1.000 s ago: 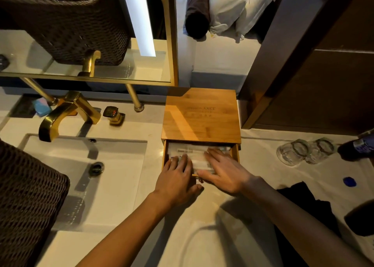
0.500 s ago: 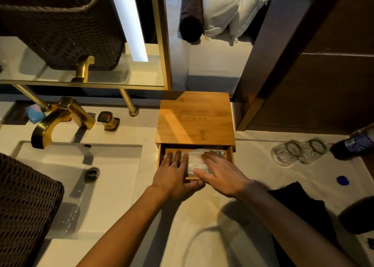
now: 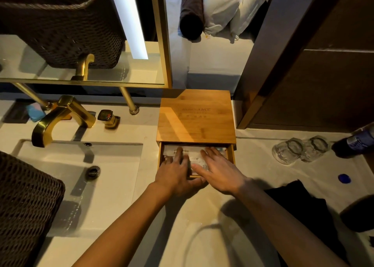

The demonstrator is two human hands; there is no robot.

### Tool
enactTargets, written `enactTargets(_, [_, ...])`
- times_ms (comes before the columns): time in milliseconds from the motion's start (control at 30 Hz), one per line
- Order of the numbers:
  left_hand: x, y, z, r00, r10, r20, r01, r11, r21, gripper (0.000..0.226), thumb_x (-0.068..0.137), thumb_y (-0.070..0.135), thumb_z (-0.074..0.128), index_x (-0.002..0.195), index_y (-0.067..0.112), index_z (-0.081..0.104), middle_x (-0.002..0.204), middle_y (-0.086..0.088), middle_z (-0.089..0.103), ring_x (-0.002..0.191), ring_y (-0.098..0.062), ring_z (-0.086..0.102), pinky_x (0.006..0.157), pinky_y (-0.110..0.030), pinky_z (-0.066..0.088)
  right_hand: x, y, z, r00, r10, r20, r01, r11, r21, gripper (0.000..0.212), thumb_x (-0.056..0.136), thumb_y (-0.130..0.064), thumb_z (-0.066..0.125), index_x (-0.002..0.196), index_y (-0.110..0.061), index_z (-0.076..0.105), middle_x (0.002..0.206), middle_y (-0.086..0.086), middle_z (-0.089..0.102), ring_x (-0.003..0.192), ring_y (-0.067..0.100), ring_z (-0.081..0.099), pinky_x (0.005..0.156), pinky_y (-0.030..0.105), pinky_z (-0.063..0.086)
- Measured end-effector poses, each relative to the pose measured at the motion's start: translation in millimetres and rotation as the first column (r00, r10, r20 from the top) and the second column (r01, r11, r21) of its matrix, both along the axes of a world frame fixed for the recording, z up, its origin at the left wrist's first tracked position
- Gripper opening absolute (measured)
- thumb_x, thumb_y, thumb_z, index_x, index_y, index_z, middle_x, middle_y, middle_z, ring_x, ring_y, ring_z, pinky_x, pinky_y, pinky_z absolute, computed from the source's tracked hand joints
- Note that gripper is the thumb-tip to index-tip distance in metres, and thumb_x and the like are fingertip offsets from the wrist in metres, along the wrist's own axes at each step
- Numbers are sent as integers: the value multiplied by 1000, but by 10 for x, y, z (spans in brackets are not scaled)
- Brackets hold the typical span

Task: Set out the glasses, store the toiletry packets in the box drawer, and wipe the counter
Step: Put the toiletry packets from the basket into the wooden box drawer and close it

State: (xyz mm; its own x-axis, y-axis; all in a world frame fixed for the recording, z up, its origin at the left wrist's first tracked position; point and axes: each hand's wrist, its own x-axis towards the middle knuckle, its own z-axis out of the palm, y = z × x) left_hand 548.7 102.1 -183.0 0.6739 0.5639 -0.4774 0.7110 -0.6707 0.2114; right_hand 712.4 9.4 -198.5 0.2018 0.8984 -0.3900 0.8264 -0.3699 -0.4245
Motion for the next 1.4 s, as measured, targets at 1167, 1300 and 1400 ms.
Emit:
enactTargets(1167, [528, 1402, -235, 937, -122, 327, -14, 923, 385, 69, 97, 71, 4, 159, 41, -1, 170, -1, -6, 157, -25, -8, 125, -54, -6, -827, -368, -338, 97, -601, -793, 782, 539, -313, 18, 90, -32, 71, 93, -14, 76, 89, 5, 79, 60, 7, 66, 46, 19, 44])
enactTargets(1300, [524, 1392, -218, 937, -126, 326, -10, 922, 386, 68, 97, 70, 4, 159, 41, -1, 170, -1, -6, 157, -25, -9, 125, -55, -6, -807, -318, -311, 119, -599, -792, 787, 543, -293, 17, 92, -27, 69, 94, -11, 75, 85, 6, 78, 61, 7, 66, 49, 19, 46])
enactTargets(1400, [520, 1387, -196, 937, -128, 325, -8, 923, 384, 69, 97, 69, 4, 159, 40, -1, 170, -2, -6, 156, -26, -10, 125, -55, -6, -784, -308, -295, 124, -599, -791, 787, 545, -289, 16, 93, -23, 67, 93, -9, 75, 83, 6, 78, 61, 7, 65, 50, 20, 46])
